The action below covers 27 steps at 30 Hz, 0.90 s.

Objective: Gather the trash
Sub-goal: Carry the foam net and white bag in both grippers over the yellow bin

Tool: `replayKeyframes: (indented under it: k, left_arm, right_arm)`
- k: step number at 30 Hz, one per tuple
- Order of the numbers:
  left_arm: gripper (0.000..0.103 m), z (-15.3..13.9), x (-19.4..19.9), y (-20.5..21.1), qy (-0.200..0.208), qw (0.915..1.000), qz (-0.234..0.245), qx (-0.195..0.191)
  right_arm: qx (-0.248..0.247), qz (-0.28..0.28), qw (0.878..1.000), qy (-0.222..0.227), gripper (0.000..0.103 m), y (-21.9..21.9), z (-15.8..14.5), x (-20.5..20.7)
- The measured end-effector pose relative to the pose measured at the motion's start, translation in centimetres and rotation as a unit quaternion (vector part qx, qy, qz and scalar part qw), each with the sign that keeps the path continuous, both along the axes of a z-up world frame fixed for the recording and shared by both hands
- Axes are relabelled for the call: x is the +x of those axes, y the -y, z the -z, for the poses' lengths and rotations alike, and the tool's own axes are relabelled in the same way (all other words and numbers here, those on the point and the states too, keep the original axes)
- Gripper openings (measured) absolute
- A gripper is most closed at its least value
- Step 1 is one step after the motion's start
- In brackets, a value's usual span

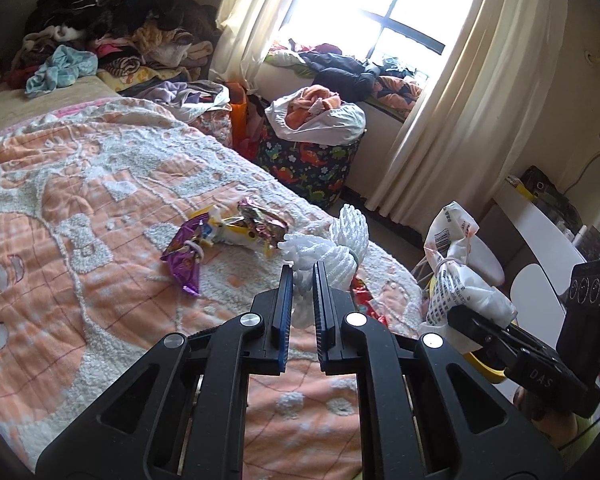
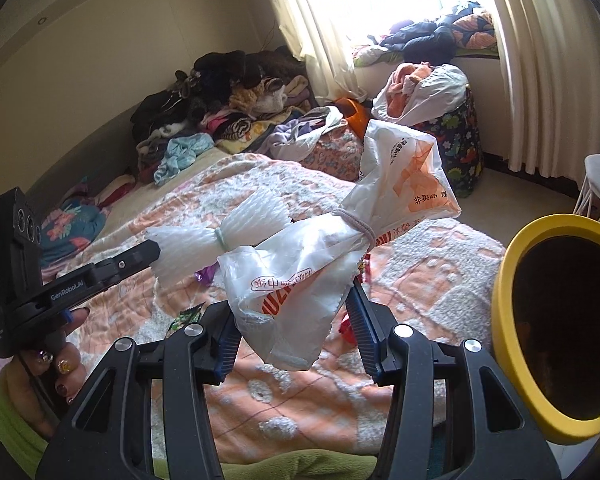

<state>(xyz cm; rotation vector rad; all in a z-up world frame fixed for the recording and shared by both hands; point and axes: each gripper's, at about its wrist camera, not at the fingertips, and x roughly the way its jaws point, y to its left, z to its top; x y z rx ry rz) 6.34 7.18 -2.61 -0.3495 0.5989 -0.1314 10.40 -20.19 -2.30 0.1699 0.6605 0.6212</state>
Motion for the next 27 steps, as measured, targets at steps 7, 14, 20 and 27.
replayKeyframes:
  k: [7, 14, 20, 27]
  left_arm:
    - [0.006, -0.4, 0.3, 2.0, 0.003, 0.9998, 0.019, 0.007]
    - [0.006, -0.7, 0.5, 3.9, 0.006, 0.9993, 0.036, 0.013]
    - [0.006, -0.6, 0.8, 5.1, 0.006, 0.9988, 0.047, 0.014]
    - [0.006, -0.7, 1.1, 6.8, 0.008, 0.9978, 0.062, 0.022]
  right_arm:
    - [0.004, 0.017, 1.000, 0.004, 0.047, 1.5, -0.2, 0.0]
    - [0.009, 0.034, 0.999, 0.005, 0.047, 3.1, -0.4, 0.2]
    - [0.016, 0.049, 0.999, 0.004, 0.047, 4.4, -0.5, 0.3]
    - [0.021, 0.067, 0.997, 0.007, 0.047, 5.8, -0.5, 0.3]
